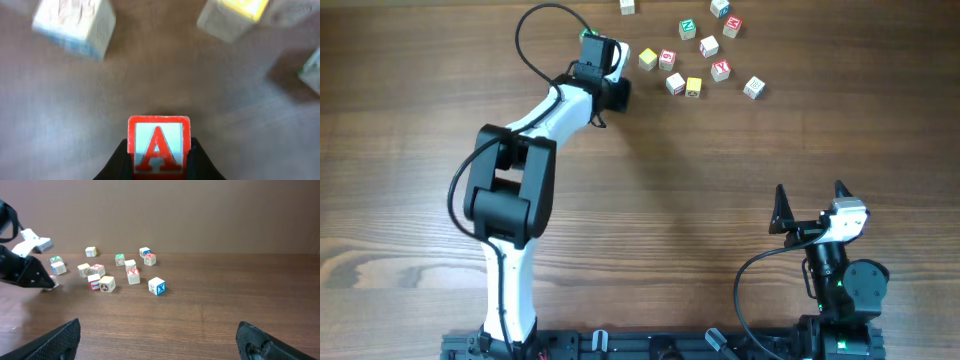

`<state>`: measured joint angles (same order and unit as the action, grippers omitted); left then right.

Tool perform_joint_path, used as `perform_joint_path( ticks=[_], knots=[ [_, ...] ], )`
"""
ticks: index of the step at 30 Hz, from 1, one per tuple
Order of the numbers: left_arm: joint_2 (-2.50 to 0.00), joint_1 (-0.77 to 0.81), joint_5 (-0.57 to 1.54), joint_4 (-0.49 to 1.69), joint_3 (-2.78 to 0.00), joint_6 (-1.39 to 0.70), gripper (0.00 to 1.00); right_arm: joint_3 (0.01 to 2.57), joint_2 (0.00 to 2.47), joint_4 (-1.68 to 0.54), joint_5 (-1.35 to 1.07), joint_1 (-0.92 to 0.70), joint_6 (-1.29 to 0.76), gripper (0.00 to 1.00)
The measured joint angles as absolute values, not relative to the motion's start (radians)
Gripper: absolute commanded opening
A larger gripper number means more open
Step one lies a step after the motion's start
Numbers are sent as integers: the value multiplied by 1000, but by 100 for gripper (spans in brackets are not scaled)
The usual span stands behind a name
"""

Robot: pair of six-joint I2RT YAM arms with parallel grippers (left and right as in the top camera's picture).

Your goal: Form a tower

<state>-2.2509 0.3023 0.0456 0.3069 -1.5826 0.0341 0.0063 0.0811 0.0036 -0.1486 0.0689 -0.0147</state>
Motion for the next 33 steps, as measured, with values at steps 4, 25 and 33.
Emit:
perform_joint_path(
  ticks=[4,25,33],
  knots=[
    [-2098,313,56,622,-1577,-116,9,6,81,3,-149,69,-15,100],
    [-1845,656,-49,471,-1119,-511,19,6,81,4,-145,69,-30,100],
    [-1851,653,-86,183,-1028,-393,22,6,81,4,-145,69,-402,100]
  ],
)
